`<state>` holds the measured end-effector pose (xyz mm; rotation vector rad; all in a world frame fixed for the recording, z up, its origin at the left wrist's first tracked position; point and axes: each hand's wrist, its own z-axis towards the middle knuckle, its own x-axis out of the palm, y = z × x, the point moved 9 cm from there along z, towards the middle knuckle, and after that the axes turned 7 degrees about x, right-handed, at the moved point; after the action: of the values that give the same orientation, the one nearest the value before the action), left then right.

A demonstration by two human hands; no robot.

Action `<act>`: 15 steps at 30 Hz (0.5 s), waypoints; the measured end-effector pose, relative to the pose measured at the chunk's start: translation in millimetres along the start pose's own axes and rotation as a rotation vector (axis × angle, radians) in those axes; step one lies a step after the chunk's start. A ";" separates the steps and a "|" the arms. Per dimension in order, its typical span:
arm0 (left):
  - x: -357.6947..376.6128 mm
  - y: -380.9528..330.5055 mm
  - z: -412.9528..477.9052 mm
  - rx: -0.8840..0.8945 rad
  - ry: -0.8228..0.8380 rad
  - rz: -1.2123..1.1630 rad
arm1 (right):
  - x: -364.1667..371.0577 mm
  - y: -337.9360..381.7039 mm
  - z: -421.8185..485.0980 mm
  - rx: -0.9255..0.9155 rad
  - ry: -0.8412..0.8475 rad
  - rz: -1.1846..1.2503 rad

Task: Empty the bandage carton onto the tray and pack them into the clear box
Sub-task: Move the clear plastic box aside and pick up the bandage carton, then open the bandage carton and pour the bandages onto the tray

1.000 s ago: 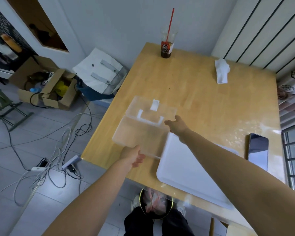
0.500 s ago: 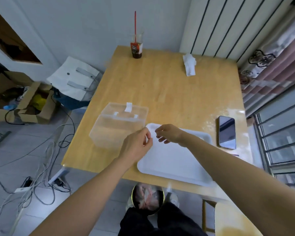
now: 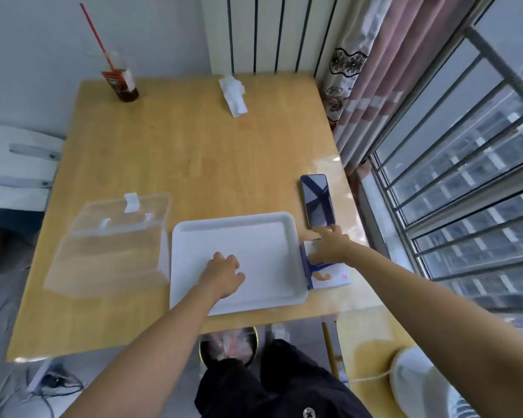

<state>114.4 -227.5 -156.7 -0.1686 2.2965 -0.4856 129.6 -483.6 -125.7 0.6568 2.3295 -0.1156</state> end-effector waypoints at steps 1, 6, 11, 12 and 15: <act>0.0 -1.3 1.3 -0.005 0.000 -0.005 | 5.3 -0.4 2.1 -0.039 0.059 -0.003; 0.2 -7.8 5.2 -0.031 0.032 -0.085 | -9.7 -3.6 9.1 -0.172 0.073 0.042; -8.5 -28.2 -0.8 0.022 0.030 -0.373 | -34.7 -5.6 12.4 -0.190 0.038 0.161; -11.8 -33.7 -3.7 0.031 0.020 -0.468 | -43.1 -1.3 11.8 -0.204 0.026 0.186; -23.1 -51.2 -11.2 0.055 -0.007 -0.710 | -62.1 17.1 9.7 -0.251 0.041 0.212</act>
<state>121.1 -265.2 -114.0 -0.9715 2.1649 -0.8923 182.6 -497.7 -90.6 0.7769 2.2468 0.2847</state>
